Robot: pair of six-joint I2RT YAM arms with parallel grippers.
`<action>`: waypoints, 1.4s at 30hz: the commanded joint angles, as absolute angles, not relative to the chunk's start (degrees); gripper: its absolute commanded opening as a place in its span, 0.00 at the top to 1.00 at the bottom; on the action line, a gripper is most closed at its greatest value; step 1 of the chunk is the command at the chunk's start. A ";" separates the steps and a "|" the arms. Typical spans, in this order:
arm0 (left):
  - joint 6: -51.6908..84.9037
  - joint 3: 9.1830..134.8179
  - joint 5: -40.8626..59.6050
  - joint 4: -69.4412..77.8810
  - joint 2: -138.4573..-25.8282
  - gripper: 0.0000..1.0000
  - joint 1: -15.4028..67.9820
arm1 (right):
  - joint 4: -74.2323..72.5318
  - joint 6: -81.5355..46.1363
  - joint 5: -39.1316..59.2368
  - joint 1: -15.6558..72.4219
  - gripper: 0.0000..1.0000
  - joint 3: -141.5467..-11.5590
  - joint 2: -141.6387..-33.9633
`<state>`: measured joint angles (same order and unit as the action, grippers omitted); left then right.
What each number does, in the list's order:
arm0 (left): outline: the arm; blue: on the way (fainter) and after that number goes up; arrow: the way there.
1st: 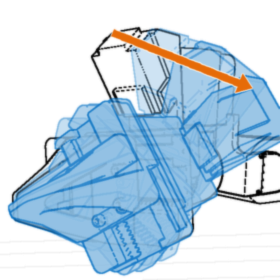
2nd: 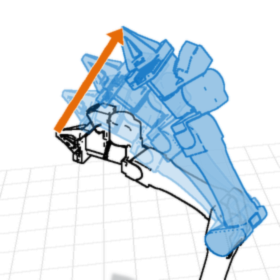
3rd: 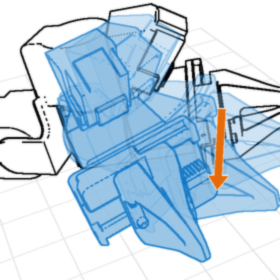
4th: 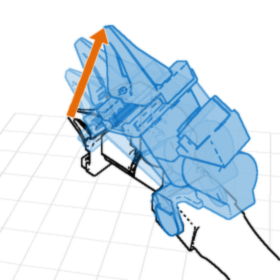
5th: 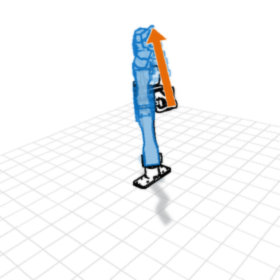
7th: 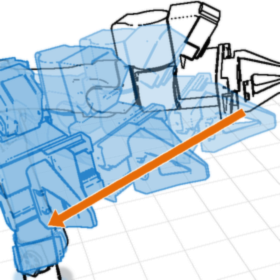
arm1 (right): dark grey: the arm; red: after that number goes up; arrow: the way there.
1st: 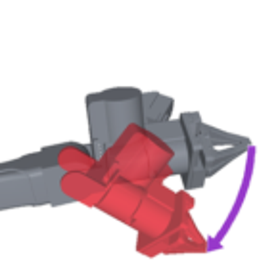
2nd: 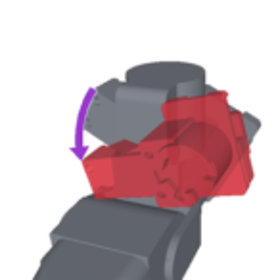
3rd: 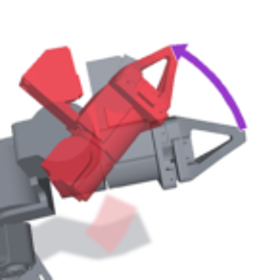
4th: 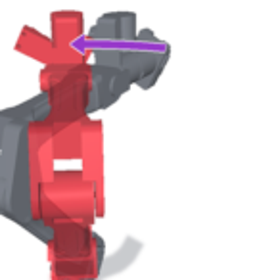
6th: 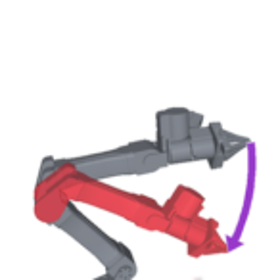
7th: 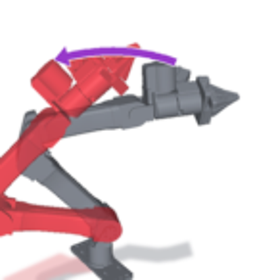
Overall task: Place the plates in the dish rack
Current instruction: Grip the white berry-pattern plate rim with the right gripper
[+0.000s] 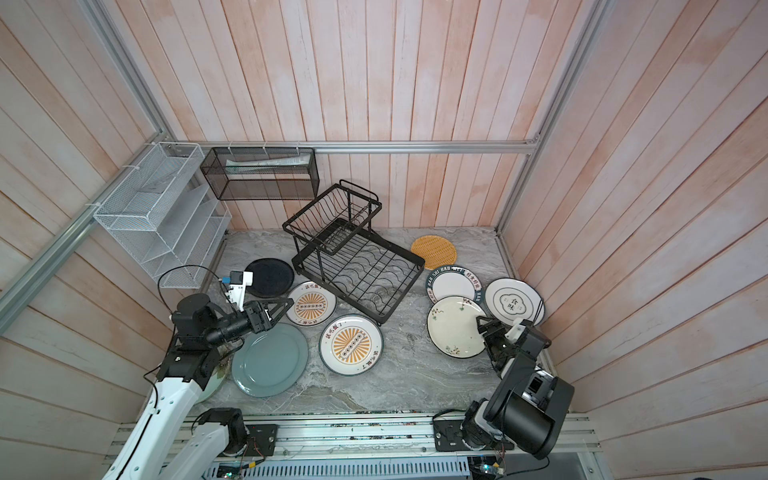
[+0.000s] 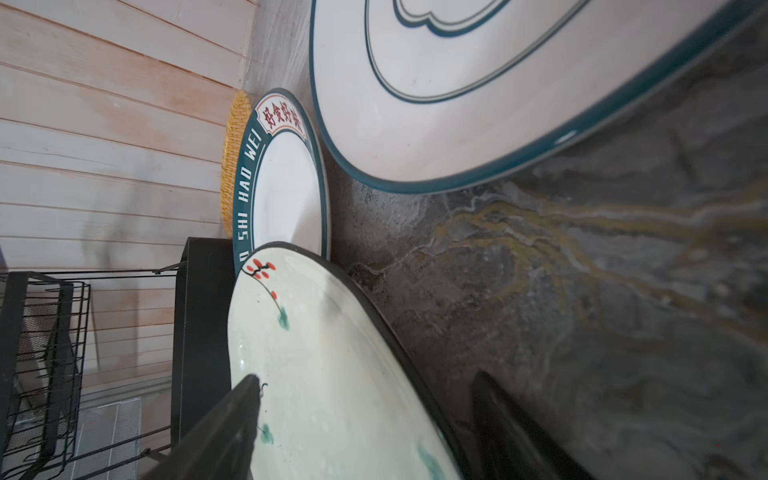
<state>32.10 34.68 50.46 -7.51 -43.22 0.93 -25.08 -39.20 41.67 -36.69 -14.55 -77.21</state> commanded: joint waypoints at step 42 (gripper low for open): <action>29.80 35.69 45.11 -11.07 -42.26 0.00 0.79 | -25.69 -39.46 41.98 -27.15 1.00 -13.03 -78.97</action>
